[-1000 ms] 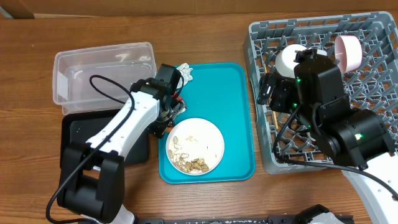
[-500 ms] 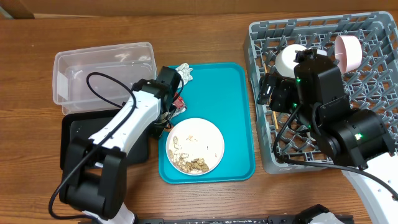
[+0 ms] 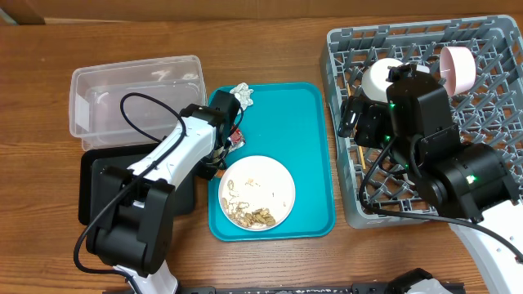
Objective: Sort waste into correct bins and load items into the dishwasher
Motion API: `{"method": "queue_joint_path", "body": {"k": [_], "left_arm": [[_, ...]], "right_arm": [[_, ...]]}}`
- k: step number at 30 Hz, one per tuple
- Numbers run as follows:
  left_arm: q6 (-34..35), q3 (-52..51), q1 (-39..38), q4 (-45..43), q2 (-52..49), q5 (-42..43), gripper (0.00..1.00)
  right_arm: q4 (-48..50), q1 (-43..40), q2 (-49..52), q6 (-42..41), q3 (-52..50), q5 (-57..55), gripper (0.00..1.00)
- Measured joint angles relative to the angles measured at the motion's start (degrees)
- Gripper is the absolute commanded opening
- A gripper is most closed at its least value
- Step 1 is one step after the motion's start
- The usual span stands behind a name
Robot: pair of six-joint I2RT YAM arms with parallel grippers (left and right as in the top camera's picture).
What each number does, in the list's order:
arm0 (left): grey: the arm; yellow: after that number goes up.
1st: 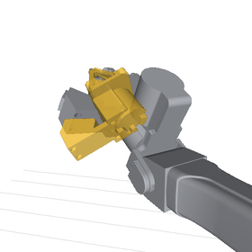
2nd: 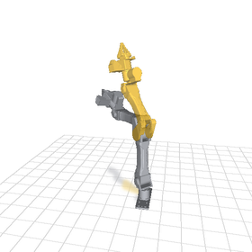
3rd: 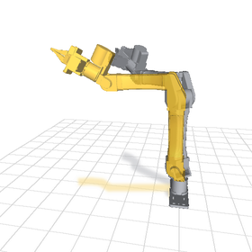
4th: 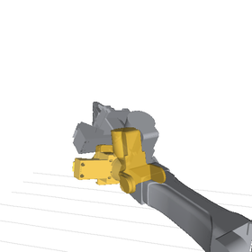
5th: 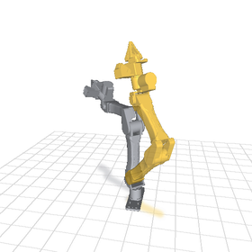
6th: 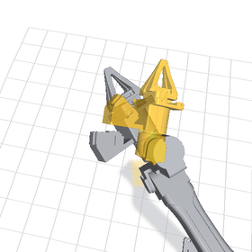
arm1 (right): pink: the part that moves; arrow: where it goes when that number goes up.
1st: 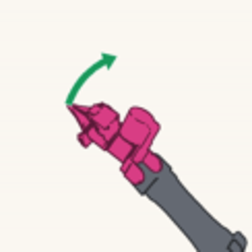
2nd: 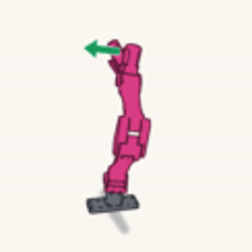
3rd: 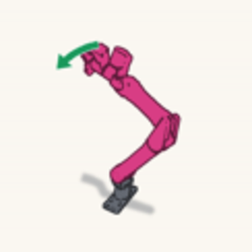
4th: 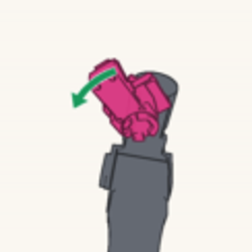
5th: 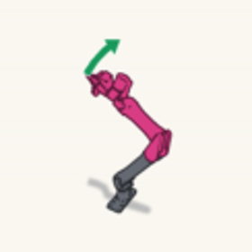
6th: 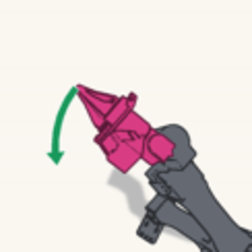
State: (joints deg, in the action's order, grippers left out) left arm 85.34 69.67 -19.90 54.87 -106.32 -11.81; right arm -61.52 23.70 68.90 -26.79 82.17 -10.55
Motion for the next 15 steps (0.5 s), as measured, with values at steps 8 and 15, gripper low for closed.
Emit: {"method": "queue_joint_path", "body": {"k": [8,15], "left_arm": [[-3.9,1.4,0.0,3.9,0.1,0.0,0.18],[-6.3,5.2,0.0,10.3,5.1,-2.6,0.33]], "right_arm": [[0.0,0.0,0.0,0.0,0.0,0.0,1.00],[0.0,0.0,0.0,0.0,0.0,0.0,1.00]]}}
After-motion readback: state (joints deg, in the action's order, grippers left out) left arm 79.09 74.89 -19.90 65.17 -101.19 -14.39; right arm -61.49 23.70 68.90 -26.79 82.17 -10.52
